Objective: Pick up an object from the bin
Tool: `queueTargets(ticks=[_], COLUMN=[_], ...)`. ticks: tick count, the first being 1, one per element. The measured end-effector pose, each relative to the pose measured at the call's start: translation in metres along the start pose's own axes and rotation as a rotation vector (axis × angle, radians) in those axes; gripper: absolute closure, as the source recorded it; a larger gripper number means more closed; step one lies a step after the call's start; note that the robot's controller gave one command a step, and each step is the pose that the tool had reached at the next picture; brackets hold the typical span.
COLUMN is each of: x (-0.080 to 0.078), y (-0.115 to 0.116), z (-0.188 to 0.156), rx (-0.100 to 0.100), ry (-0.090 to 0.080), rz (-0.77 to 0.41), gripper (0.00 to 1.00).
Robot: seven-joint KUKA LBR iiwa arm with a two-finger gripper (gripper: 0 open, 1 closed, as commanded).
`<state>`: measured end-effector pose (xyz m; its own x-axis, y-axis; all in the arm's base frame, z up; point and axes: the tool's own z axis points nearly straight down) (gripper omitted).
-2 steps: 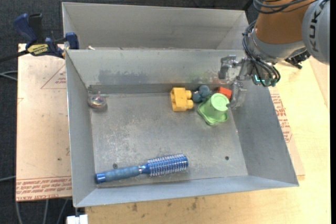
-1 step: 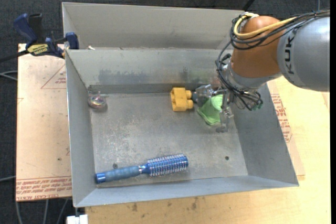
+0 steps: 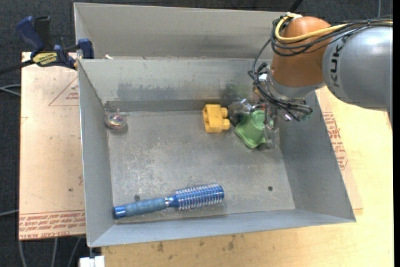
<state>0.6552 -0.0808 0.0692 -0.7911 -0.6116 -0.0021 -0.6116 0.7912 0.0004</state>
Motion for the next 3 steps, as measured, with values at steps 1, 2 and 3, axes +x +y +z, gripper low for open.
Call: queueTargets(ticks=[1,2,3], x=[-0.001,0.031,0.027], y=[0.0,-0.025,-0.019], z=[-0.002,-0.068,-0.211], rx=[0.0,0.005,0.01], ry=[-0.002,-0.002,-0.005], rz=[0.001,-0.508,-0.543], gripper=[1.0,1.0,1.0])
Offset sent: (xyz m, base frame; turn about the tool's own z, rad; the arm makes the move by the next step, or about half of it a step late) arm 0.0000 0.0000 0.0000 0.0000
